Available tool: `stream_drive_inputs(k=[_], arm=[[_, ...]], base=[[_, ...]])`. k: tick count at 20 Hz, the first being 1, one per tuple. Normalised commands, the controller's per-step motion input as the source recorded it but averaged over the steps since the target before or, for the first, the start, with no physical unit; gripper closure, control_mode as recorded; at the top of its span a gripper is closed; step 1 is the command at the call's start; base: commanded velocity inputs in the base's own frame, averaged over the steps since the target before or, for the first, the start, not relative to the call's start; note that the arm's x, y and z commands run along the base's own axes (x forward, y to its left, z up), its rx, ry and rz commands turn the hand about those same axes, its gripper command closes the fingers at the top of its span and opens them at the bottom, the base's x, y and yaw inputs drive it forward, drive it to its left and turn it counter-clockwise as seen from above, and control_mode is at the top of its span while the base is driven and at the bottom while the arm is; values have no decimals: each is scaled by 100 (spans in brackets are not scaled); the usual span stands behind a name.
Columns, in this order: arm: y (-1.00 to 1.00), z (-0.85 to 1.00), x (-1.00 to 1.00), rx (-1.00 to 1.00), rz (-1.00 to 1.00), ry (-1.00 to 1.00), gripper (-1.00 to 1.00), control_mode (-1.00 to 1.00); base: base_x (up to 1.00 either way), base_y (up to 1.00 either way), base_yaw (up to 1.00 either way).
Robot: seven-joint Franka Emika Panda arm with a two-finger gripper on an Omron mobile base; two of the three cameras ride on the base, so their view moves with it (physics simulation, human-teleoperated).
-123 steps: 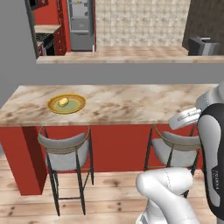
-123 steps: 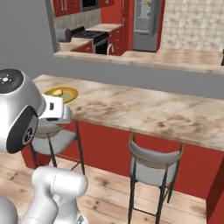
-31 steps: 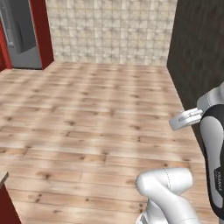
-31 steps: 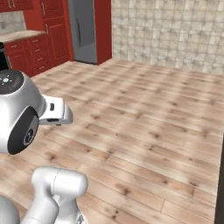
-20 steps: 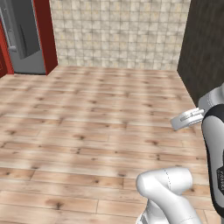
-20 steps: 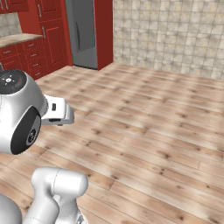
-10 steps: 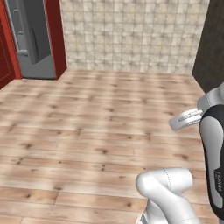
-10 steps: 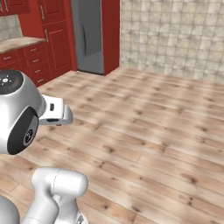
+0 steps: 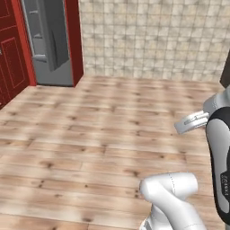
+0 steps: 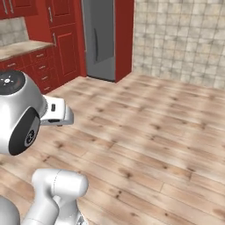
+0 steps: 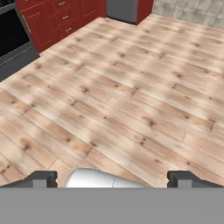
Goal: Take the cheese, fish, and potato from the fridge and place them on the plate on the dining counter to create an appetizer plate.
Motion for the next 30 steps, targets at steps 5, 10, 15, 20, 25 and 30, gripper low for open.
stream_drive_inputs(k=[5, 10, 15, 20, 25, 30], arm=[[0, 0, 0, 0, 0, 0, -100, 100], [0, 0, 0, 0, 0, 0, -100, 100], [0, 0, 0, 0, 0, 0, -100, 100], [0, 0, 0, 0, 0, 0, -100, 100], [0, 0, 0, 0, 0, 0, -100, 100], [0, 0, 0, 0, 0, 0, -100, 100]], base=[[100, 87, -7], [100, 87, -27], [100, 95, -31], [100, 100, -25], [100, 100, -15], [92, 100, -8]])
